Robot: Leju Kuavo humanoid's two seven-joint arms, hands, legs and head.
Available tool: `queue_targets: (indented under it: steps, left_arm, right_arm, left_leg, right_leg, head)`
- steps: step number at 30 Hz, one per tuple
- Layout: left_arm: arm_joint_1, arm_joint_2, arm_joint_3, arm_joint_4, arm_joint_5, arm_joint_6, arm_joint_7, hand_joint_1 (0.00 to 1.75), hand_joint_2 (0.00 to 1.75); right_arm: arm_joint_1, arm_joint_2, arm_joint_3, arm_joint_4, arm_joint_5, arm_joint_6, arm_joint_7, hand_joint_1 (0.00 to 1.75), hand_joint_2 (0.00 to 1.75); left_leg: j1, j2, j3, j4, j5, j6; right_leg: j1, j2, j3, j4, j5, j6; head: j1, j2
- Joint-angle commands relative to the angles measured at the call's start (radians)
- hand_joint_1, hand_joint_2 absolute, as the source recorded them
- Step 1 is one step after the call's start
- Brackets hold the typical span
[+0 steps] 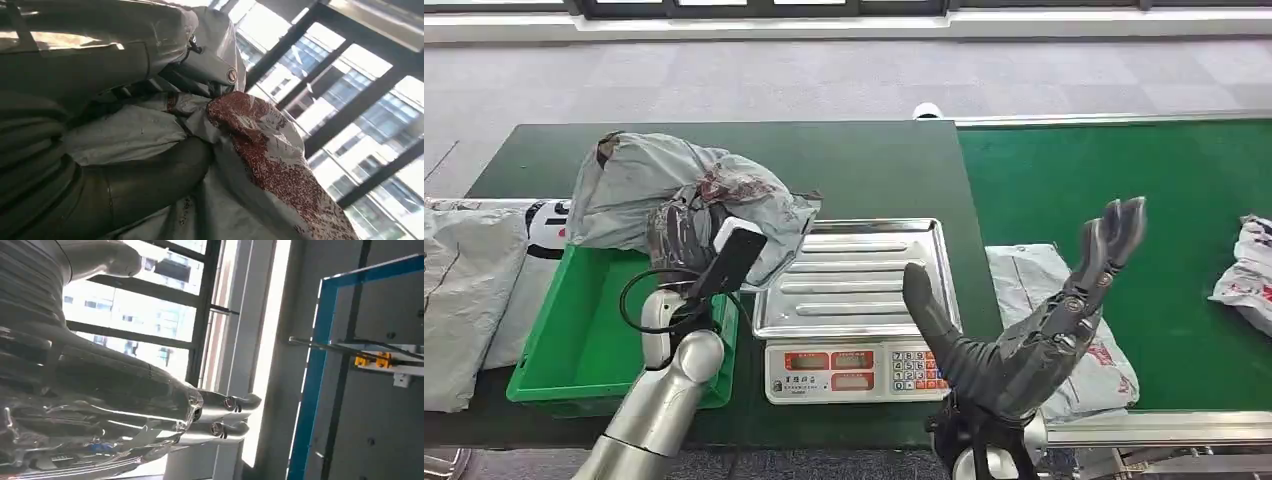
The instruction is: Moved the parcel from conveyor to table for the left to box.
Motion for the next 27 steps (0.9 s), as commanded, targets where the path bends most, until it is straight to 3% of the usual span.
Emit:
queue_targets:
  steps: [1,24,25,26,27]
  left_arm:
    - [-0.025,0.050,0.160,0.190,-0.016,0.053,0.011,1.75,1.75]
    - [0.049,0.040,0.240,0.165,0.007,0.056,-0.008,1.75,1.75]
    - [0.055,0.040,0.248,0.155,-0.002,0.062,-0.003,0.45,1.75]
    - [0.061,0.037,0.255,0.145,-0.009,0.062,-0.004,0.00,1.75]
    - [0.068,0.032,0.267,0.131,-0.014,0.062,-0.009,0.00,1.75]
  right_arm:
    - [0.015,-0.015,-0.048,0.004,-0.006,0.001,0.000,0.00,1.75]
    - [0.015,-0.015,-0.038,0.018,0.017,0.001,0.000,0.00,1.75]
    - [0.017,-0.014,-0.036,0.019,0.016,0.001,0.000,0.00,1.75]
    - [0.016,-0.014,-0.035,0.021,0.016,0.001,0.000,0.00,1.75]
    - [0.014,-0.015,-0.033,0.024,0.015,0.001,0.000,0.00,1.75]
  left_leg:
    - [0.000,0.003,0.004,-0.003,0.000,-0.001]
    - [0.000,0.003,0.004,-0.003,0.001,0.000]
    - [0.000,0.004,0.006,-0.005,0.001,-0.001]
    - [0.000,0.002,0.005,-0.002,0.000,0.000]
    - [0.001,0.004,0.007,-0.007,0.002,-0.001]
  right_leg:
    - [0.001,0.000,0.003,-0.003,0.001,0.000]
    - [0.001,0.000,0.004,-0.004,0.001,0.000]
    - [0.000,0.001,0.005,-0.005,0.002,0.000]
    - [0.000,0.000,0.005,-0.002,0.001,0.000]
    - [0.001,0.000,0.006,-0.007,0.003,0.000]
  head:
    - [0.000,0.000]
    - [0.000,0.000]
    - [0.000,0.000]
    - [0.000,0.000]
    - [0.000,0.000]
